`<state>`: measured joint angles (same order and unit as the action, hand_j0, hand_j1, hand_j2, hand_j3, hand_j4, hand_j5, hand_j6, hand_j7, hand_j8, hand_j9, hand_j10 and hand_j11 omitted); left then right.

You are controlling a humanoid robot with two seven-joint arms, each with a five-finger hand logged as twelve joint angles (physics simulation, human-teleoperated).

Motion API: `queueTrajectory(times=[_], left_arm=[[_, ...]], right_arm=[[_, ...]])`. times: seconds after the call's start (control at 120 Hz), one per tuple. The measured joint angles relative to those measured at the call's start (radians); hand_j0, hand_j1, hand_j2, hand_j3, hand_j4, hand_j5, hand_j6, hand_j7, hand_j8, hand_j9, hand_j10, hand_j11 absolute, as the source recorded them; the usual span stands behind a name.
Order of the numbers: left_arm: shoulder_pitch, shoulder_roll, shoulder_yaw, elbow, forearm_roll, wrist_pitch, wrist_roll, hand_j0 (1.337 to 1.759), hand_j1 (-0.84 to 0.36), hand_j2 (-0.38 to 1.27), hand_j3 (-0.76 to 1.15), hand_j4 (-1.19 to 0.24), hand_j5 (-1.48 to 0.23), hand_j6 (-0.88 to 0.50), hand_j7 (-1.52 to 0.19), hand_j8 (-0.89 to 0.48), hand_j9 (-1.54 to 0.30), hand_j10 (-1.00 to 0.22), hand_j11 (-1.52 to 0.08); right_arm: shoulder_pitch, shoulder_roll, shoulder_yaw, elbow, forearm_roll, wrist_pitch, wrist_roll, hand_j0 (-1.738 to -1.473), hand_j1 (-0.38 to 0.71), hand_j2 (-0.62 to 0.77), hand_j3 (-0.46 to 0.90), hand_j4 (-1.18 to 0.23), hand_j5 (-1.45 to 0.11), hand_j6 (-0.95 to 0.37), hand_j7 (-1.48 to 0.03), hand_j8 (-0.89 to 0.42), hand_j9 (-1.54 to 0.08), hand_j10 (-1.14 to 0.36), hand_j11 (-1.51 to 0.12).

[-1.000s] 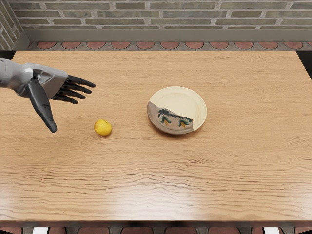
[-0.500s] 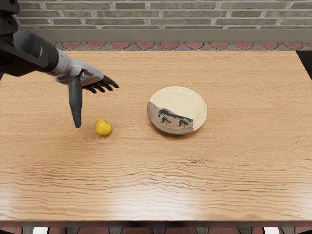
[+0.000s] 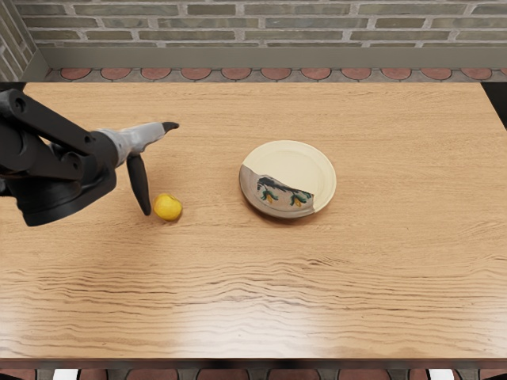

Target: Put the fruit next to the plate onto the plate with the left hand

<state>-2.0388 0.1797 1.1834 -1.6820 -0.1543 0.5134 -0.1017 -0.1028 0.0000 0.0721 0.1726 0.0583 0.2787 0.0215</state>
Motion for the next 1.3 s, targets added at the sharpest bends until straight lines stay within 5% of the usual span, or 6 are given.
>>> queueTrajectory(times=[0.575,1.3], left_arm=[[0.149,-0.109,-0.021,0.016,-0.087,0.095,-0.001,1.658,0.26,0.01,0.00,-0.07,-0.09,-0.07,-0.09,-0.07,-0.09,-0.07,-0.09],[0.184,-0.127,-0.020,0.065,-0.196,0.097,0.000,1.658,0.10,0.04,0.00,-0.21,-0.27,-0.21,-0.27,-0.21,-0.27,-0.21,-0.27]], right_arm=[[0.000,0.000,0.000,0.000,0.000,0.000,0.000,-1.658,-0.33,0.00,0.00,-0.01,-0.02,-0.01,-0.02,-0.01,-0.02,-0.01,-0.02],[0.000,0.000,0.000,0.000,0.000,0.000,0.000,-1.658,-0.33,0.00,0.00,-0.01,-0.02,-0.01,-0.02,-0.01,-0.02,-0.01,-0.02]])
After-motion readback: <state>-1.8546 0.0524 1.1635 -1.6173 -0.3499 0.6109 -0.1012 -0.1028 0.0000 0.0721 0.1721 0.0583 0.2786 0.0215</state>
